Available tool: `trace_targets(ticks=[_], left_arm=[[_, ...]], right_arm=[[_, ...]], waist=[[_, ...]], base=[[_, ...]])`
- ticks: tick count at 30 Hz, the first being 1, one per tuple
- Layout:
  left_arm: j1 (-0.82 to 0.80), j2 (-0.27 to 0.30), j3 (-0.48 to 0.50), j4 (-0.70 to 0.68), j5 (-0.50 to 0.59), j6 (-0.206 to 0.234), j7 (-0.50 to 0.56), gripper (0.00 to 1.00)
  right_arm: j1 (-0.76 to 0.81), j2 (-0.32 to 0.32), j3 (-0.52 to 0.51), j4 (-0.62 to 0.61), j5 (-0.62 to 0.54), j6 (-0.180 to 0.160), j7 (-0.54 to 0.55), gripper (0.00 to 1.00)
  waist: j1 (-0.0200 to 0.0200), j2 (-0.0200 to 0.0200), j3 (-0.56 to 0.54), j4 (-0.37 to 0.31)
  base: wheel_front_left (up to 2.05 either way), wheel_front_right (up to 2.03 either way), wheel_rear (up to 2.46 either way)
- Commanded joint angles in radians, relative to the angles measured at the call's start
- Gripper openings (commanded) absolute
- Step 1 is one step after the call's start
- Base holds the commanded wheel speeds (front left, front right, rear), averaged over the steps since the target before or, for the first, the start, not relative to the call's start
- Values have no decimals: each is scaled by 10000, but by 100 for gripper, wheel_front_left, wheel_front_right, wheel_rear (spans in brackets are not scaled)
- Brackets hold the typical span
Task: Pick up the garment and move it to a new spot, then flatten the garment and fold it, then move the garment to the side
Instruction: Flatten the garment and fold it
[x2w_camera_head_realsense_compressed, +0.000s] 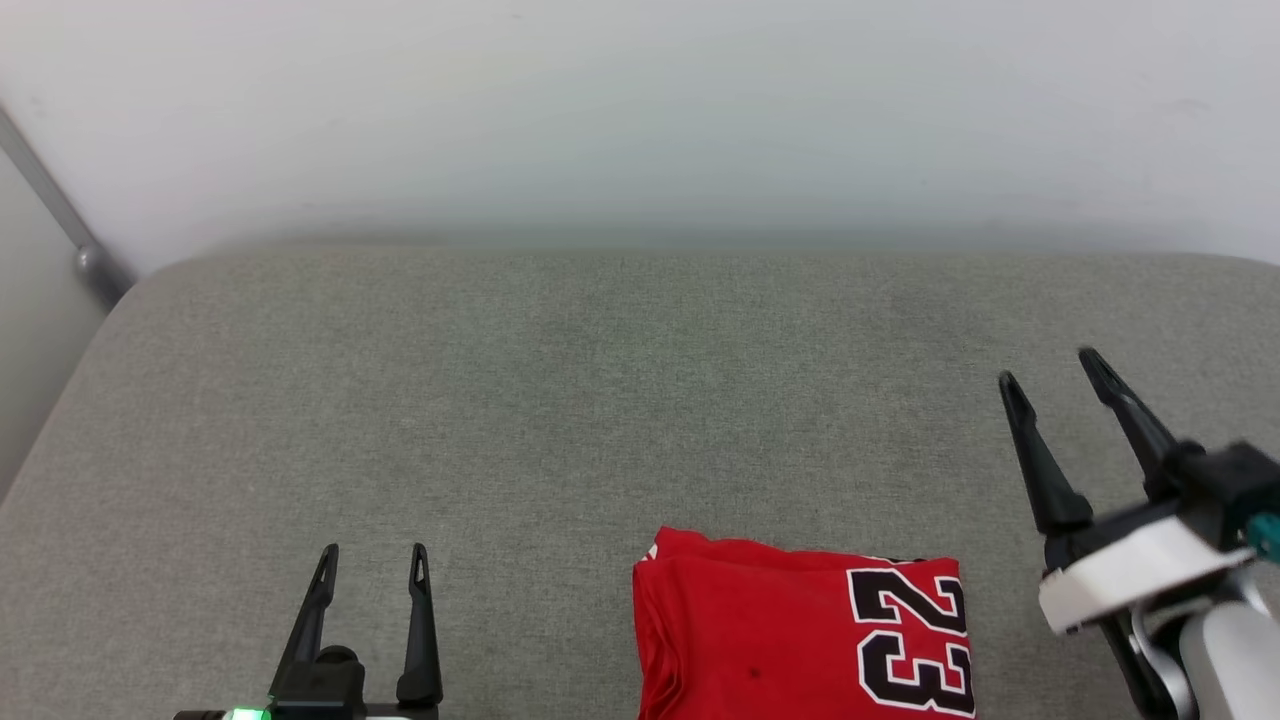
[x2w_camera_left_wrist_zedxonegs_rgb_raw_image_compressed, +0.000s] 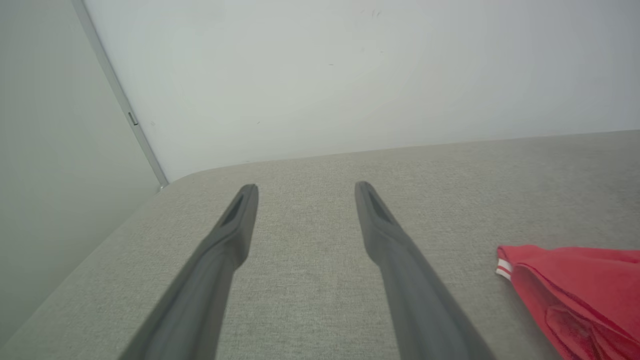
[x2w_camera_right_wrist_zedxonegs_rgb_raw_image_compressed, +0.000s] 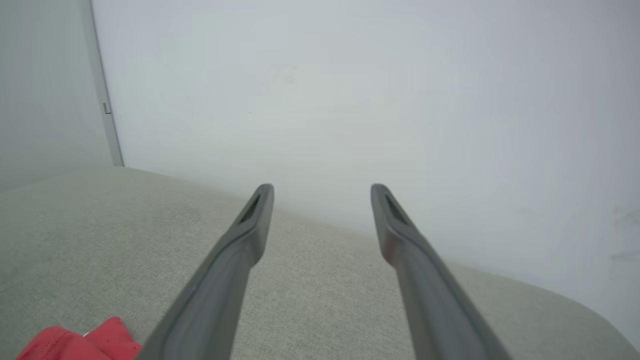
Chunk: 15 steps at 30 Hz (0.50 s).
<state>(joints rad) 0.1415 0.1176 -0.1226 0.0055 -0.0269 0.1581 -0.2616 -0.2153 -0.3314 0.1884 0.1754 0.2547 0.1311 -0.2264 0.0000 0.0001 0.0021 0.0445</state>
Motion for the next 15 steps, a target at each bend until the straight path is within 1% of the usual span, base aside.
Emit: trace_targets(ticks=[1,2,3,8,9,10,11,15], left_arm=[[134,-32,29,-21,48,-43,-46,100],[153,-53,38,-26,35,-66,-46,100],[172,-62,53,-33,31,-80,-46,100],[195,-108,47,-66,35,-215,-46,100],[214,-114,31,-64,34,-238,-46,100],[214,-114,31,-64,34,-238,-46,100],[251,-132,21,-71,19,-274,-46,100],[333,-165,-1,-106,14,-356,-46,100]], right_arm=[[445,338,-398,-67,-219,-8,-165,100],[937,738,-1019,-207,-480,-8,-293,100],[1184,978,-1306,-307,-605,-8,-331,100],[2352,2013,-2262,-928,-952,-8,-386,100],[2599,2145,-2359,-1060,-988,-8,-380,100],[2599,2145,-2359,-1060,-988,-8,-380,100],[3064,2387,-2461,-1295,-1031,-8,-381,100],[3710,2647,-2606,-1717,-1104,-8,-382,100]], waist=[[0,-1,-35,-10],[0,-1,-73,-7],[0,-1,-89,-13],[0,-1,-159,10],[0,-1,-170,18],[0,-1,-170,18],[0,-1,-190,24],[0,-1,-227,28]], base=[[0,0,0],[0,0,0],[0,0,0],[0,0,0],[0,0,0],[0,0,0],[0,0,0],[0,0,0]])
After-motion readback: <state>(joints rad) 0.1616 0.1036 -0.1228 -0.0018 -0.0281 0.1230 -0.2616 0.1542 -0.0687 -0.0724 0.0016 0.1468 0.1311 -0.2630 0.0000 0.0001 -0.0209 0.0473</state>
